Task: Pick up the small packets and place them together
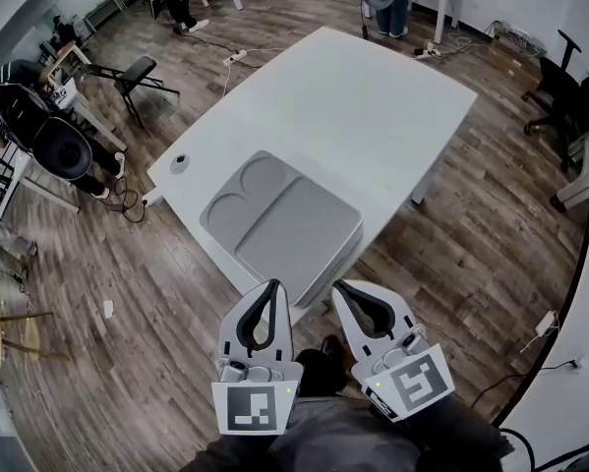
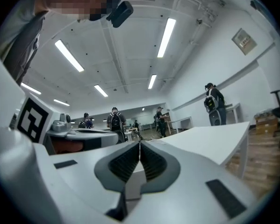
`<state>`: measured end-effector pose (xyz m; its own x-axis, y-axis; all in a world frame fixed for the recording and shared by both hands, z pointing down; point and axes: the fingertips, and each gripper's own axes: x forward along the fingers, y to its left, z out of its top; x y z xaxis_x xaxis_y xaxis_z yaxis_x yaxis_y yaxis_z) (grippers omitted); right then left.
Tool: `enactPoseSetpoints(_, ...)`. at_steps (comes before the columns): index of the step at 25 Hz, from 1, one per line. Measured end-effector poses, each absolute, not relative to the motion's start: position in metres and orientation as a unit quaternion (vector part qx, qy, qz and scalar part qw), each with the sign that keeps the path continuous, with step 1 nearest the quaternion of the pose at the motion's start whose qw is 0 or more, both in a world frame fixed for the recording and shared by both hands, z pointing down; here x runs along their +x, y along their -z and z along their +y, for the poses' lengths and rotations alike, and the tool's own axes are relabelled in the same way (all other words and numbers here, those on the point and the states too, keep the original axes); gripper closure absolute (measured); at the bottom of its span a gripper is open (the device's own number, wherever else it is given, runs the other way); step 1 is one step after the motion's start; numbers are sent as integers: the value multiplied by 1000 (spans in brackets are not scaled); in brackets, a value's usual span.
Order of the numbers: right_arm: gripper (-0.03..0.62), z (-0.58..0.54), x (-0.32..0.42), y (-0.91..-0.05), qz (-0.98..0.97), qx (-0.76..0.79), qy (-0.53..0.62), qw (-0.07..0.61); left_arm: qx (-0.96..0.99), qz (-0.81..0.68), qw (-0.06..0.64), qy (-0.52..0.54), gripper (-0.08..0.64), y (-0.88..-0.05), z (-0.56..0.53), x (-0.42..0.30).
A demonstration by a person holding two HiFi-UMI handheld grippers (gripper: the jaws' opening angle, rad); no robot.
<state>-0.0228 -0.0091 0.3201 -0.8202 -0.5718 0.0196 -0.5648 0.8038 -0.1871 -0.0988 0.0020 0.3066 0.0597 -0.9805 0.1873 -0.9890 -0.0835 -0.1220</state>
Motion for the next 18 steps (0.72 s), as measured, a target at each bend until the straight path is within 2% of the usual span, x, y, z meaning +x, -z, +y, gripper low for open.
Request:
enactPoseSetpoints(5, 578, -9, -22, -353, 949, -283, 134, 31, 721, -681, -10, -127, 560, -317, -6, -107)
enactPoseSetpoints(13, 409, -10, -14, -381, 942, -206, 254, 77, 725, -667, -17, -170, 560, -338, -19, -91)
enactPoseSetpoints(18, 407, -18, -12, -396, 929, -180, 310, 98, 722, -668, -16, -183, 560, -344, -24, -89)
